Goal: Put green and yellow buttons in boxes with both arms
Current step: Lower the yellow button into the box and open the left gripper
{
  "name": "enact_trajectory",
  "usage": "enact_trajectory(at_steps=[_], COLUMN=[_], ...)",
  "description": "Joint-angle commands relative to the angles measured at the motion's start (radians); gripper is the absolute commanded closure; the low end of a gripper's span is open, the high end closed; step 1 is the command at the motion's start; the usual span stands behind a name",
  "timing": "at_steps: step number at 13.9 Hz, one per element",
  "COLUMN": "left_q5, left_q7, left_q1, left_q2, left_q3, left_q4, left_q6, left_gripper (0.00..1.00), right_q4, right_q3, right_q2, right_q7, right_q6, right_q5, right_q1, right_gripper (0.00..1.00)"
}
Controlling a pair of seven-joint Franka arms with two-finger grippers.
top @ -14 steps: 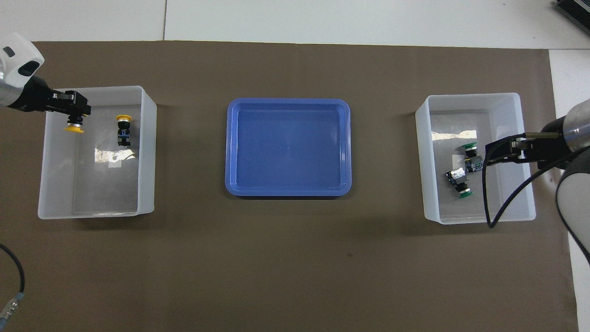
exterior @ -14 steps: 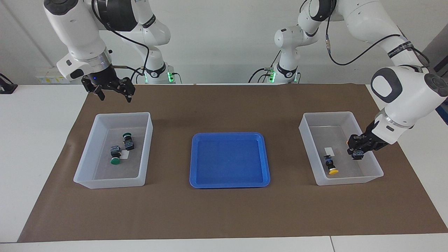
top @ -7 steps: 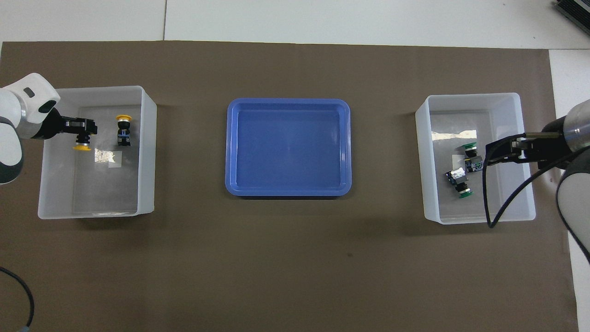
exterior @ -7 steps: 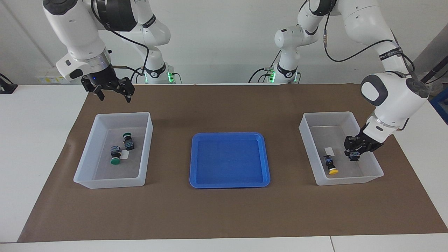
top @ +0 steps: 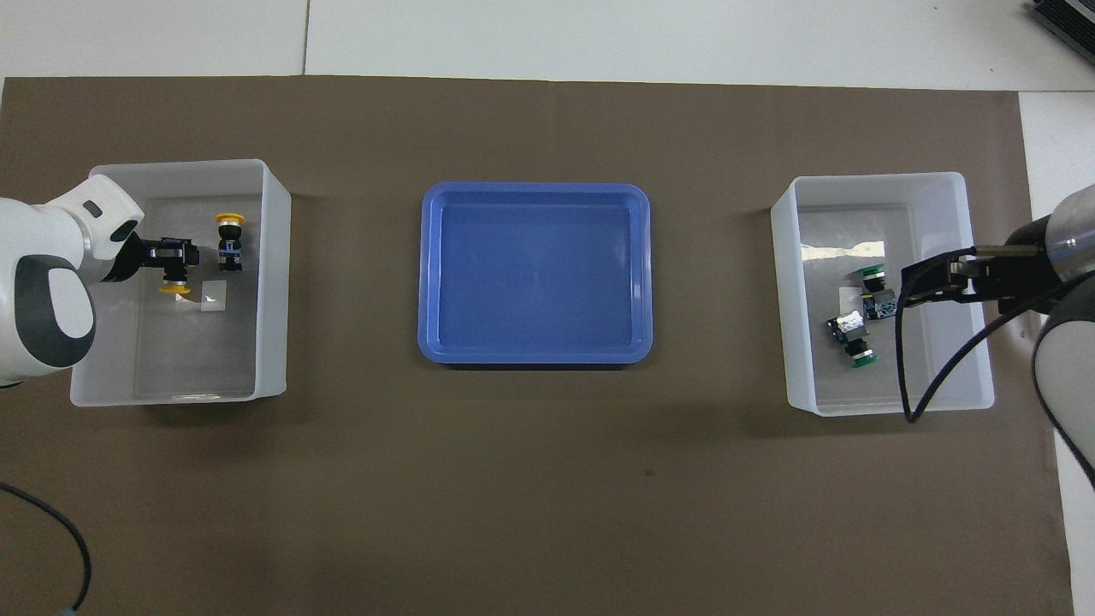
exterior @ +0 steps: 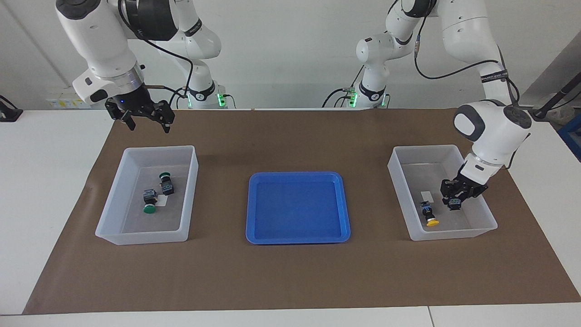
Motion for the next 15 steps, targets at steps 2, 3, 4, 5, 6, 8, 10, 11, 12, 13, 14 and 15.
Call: enact_trajectory(at_steps=[2,3,4,5,6,8,10,11,12,13,14,15], left_q5=[-0.005,-0.003,-0.003,-0.002,0.0,0.058,0.101,0.1,0.1,0.101,0.097,0.094], left_q7=[-0.015,-0.015,-0.023,-0.051,-0.097,-0.192,-0.237,-0.237,-0.24,-0.251,-0.28,-0.294], left_q1=[-0.04,-0.043,-0.046,-0.063,-0.077,-0.104,-0.163,-0.17,-0.171,-0.174,-0.184,-0.198], left_q2=[-0.002,0.005,0.007,0.006,0.005,0.001,-0.014,-0.034,-0.053,-0.074,-0.103,-0.138], left_q3=[0.007,0.007,0.007,0.008,0.008,0.005,0.007,0.008,0.002,-0.002,-0.007,-0.007], left_q4=[0.102,0.152,0.215,0.27,0.33,0.439,0.476,0.478,0.502,0.536,0.542,0.538], left_q6=[-0.132,-0.2,-0.276,-0.358,-0.446,-0.6,-0.705,-0.766,-0.818,-0.857,-0.884,-0.901], left_gripper=[0.23,0.23,0.23,0.23,0.23,0.23,0.23,0.23,0.23,0.23,0.23,0.23], right_q4=[-0.028,-0.027,-0.028,-0.027,-0.027,-0.028,-0.027,-0.027,-0.027,-0.028,-0.027,-0.027], right_q3=[0.005,0.005,0.005,0.005,0.005,0.005,0.003,0.005,0.005,0.005,0.005,0.005], right_q2=[-0.025,-0.025,-0.025,-0.025,-0.025,-0.025,-0.025,-0.025,-0.025,-0.025,-0.025,-0.025], right_q7=[0.003,0.003,0.003,0.003,0.003,0.003,0.003,0.003,0.003,0.003,0.003,0.003], right_q6=[0.009,0.009,0.009,0.011,0.011,0.011,0.011,0.009,0.011,0.009,0.009,0.009], right_q5=[0.03,0.03,0.03,0.03,0.03,0.03,0.03,0.03,0.03,0.03,0.03,0.03], right_q1=[-0.012,-0.012,-0.012,-0.012,-0.012,-0.012,-0.012,-0.012,-0.012,-0.012,-0.012,-0.012], right_gripper=[0.0,0.0,0.0,0.0,0.0,0.0,0.0,0.0,0.0,0.0,0.0,0.0])
